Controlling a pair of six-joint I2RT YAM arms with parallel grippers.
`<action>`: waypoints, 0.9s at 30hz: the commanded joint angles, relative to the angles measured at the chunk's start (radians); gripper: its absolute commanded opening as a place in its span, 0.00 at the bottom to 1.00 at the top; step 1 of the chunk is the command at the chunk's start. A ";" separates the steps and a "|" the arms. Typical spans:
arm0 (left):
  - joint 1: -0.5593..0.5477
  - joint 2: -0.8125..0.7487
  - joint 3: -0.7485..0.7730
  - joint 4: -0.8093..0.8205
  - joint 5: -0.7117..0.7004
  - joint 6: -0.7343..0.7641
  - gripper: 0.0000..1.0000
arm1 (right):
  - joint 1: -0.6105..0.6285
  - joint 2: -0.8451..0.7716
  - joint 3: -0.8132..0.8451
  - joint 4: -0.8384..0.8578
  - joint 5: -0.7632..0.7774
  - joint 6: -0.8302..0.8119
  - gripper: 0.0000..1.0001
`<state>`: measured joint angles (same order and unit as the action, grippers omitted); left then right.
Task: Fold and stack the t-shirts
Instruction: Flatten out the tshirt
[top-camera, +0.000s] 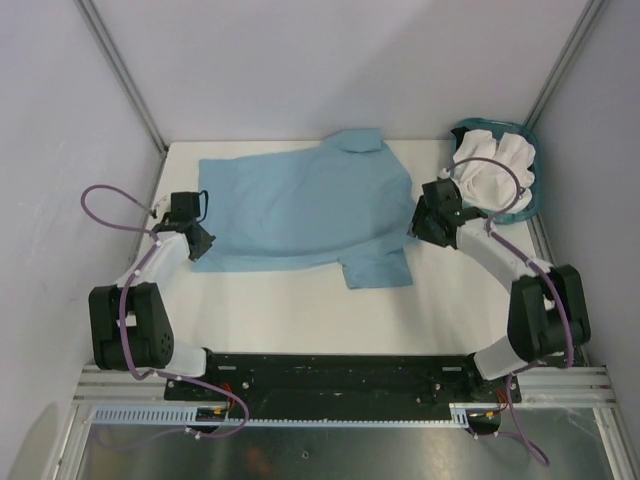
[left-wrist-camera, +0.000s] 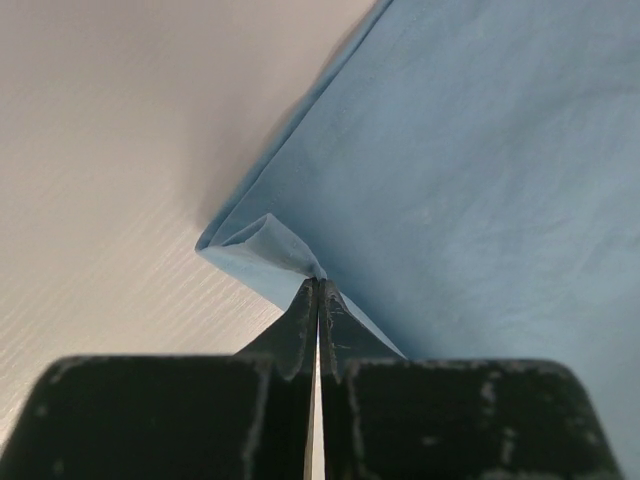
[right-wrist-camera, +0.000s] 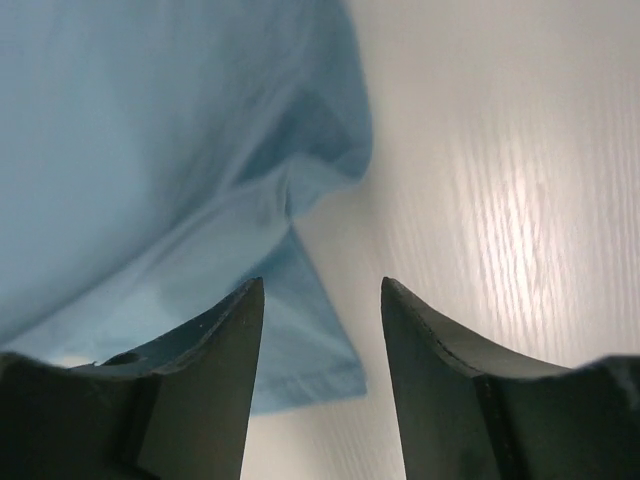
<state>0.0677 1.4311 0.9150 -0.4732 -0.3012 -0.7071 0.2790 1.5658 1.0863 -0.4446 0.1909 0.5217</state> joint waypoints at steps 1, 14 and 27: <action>0.006 -0.047 -0.021 0.020 0.012 -0.003 0.00 | 0.072 -0.117 -0.123 -0.008 0.012 -0.001 0.53; 0.006 -0.028 -0.024 0.019 0.027 -0.008 0.00 | 0.129 -0.073 -0.284 0.119 -0.007 0.024 0.39; 0.006 -0.041 -0.053 0.019 0.021 -0.012 0.00 | 0.212 -0.084 -0.337 0.083 0.037 0.085 0.39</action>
<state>0.0685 1.4242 0.8753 -0.4736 -0.2760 -0.7082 0.4713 1.4899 0.7586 -0.3542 0.1841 0.5713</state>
